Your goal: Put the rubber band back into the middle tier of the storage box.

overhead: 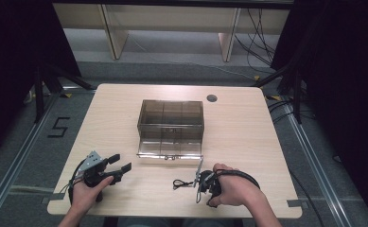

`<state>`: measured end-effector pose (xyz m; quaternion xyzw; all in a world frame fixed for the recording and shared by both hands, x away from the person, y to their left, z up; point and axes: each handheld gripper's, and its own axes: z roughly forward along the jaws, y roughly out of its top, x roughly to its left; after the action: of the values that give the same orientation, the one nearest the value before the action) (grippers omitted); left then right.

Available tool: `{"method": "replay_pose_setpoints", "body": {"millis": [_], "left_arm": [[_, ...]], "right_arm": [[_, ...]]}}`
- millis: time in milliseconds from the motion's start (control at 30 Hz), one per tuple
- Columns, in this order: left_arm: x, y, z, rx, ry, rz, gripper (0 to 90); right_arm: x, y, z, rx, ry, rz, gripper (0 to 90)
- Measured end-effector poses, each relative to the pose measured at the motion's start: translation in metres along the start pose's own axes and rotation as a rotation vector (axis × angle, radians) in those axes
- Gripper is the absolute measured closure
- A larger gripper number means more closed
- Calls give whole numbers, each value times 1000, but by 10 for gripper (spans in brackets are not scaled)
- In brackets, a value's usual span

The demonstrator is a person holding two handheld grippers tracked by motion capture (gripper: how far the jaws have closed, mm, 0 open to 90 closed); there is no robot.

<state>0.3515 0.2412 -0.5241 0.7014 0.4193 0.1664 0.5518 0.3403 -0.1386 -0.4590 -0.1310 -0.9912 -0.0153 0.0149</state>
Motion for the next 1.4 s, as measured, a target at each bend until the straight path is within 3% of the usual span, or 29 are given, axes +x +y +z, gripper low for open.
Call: {"method": "replay_pose_setpoints", "body": {"millis": [400,633,667,900,967,1067,1133,1200,1400], "left_arm": [[0,0,0,-4,2,-1,301],[1,0,0,-8,-3,-10,301],[1,0,0,-7,-3,-10,301],[1,0,0,-1,-4,-7,301],[1,0,0,-2,-4,-8,301],[1,0,0,-2,-4,-7,301],[1,0,0,-2,-4,-5,301],[1,0,0,-2,-5,-7,301],[0,0,0,-3,-4,1,301]], "right_arm": [[-3,12,-3,-11,-13,-6,519],[-8,26,-2,-19,-20,-49,511],[-8,28,-2,-22,-17,-30,509],[-13,38,-1,-38,-26,-83,508],[-13,39,0,-35,-26,-56,509],[-17,43,0,-38,-31,-88,509],[-17,45,0,-48,-28,-64,513],[-19,47,2,-52,-32,-91,518],[-21,54,4,-59,-33,-82,540]]}}
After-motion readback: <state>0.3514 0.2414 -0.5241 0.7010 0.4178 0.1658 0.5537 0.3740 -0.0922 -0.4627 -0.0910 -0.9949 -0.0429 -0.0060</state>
